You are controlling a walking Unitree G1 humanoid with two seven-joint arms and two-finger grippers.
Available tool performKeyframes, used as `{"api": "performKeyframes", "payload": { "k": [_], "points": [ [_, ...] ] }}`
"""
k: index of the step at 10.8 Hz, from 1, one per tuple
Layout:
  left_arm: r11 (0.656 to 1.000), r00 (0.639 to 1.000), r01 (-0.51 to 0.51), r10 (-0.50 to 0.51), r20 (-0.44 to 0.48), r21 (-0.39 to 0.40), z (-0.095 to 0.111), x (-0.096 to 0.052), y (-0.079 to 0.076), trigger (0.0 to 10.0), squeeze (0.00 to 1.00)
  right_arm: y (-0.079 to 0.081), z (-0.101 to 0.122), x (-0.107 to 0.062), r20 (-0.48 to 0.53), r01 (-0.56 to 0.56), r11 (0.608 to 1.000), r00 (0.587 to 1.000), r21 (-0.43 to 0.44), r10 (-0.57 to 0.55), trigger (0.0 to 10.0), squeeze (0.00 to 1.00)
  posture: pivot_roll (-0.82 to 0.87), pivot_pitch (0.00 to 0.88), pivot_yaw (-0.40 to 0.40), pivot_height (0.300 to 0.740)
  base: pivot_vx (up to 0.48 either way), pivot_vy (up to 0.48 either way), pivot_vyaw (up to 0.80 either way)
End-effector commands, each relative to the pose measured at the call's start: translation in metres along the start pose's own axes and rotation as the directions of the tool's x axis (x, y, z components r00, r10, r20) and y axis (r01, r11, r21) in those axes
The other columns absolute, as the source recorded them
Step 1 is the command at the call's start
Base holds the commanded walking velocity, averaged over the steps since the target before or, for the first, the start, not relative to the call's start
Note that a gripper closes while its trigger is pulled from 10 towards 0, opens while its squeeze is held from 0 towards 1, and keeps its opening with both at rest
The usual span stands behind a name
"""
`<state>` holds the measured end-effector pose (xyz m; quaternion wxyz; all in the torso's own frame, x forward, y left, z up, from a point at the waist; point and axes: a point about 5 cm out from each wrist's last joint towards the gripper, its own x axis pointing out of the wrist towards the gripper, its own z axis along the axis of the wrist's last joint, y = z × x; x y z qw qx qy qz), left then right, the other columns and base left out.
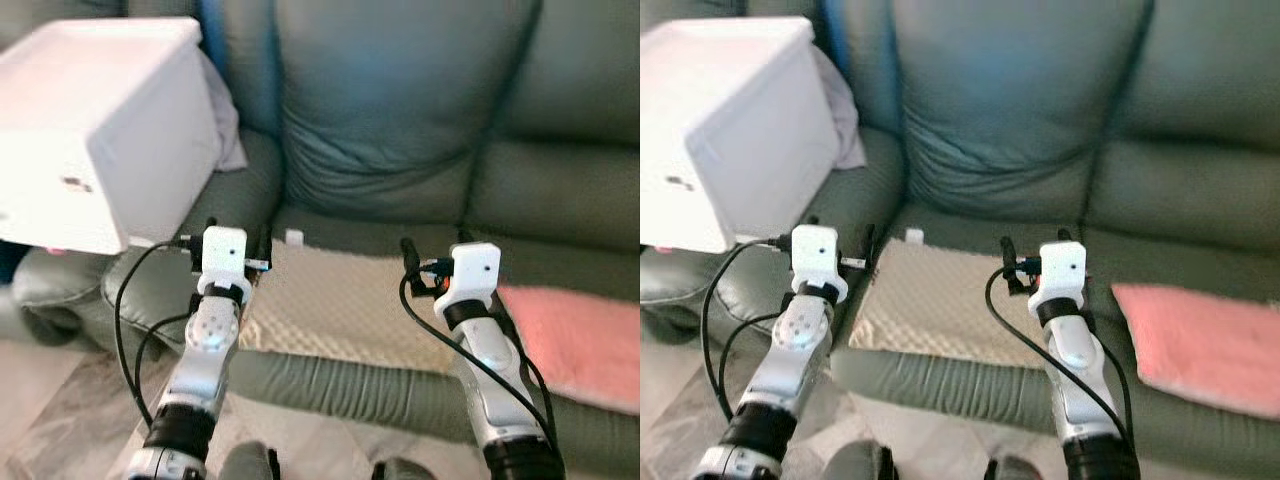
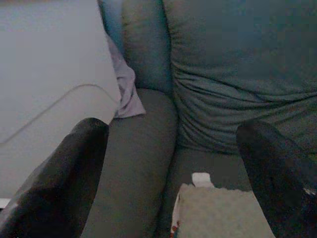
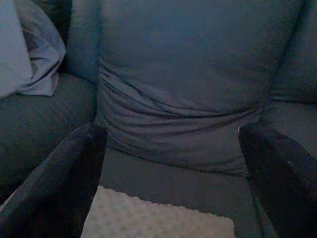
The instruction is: Move the pillow to the sofa
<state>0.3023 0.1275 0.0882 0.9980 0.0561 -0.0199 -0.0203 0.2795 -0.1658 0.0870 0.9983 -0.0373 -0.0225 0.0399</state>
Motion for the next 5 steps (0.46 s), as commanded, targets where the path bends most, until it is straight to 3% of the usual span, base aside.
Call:
{"api": "performKeyframes", "payload": {
  "k": [1, 2, 3, 5],
  "points": [
    [1.000, 1.000, -0.005, 0.005, -0.022, 0.014, -0.0035, 0.0010, 0.0028, 10.0, 0.00, -0.0022, -0.0031, 0.0002, -0.014, 0.013, 1.000, 1.000, 0.019, -0.012, 10.0, 0.00, -0.03, 0.000, 0.024, 0.740, 0.000, 0.000, 0.00],
    [1.000, 0.999, -0.012, 0.012, -0.035, -0.006, -0.0040, 0.0026, 0.0025, 10.0, 0.00, -0.0004, -0.0043, 0.0003, -0.016, 0.014, 1.000, 1.000, -0.007, -0.015, 10.0, 0.00, -0.03, 0.000, 0.023, 0.740, 0.000, 0.000, 0.00],
    [1.000, 0.999, -0.017, 0.017, -0.039, -0.012, -0.0041, 0.0033, 0.0017, 10.0, 0.00, -0.0009, -0.0071, 0.0006, -0.034, 0.016, 0.999, 0.999, 0.037, -0.015, 10.0, 0.00, -0.03, 0.000, 0.023, 0.740, 0.000, 0.000, 0.00],
    [0.999, 0.998, -0.027, 0.025, -0.050, -0.034, -0.0049, 0.0044, 0.0002, 10.0, 0.00, 0.0032, -0.0027, 0.0031, -0.012, -0.047, 0.999, 0.999, -0.004, 0.046, 10.0, 0.00, -0.03, 0.000, 0.020, 0.740, 0.000, 0.000, 0.80]
  ]
}}
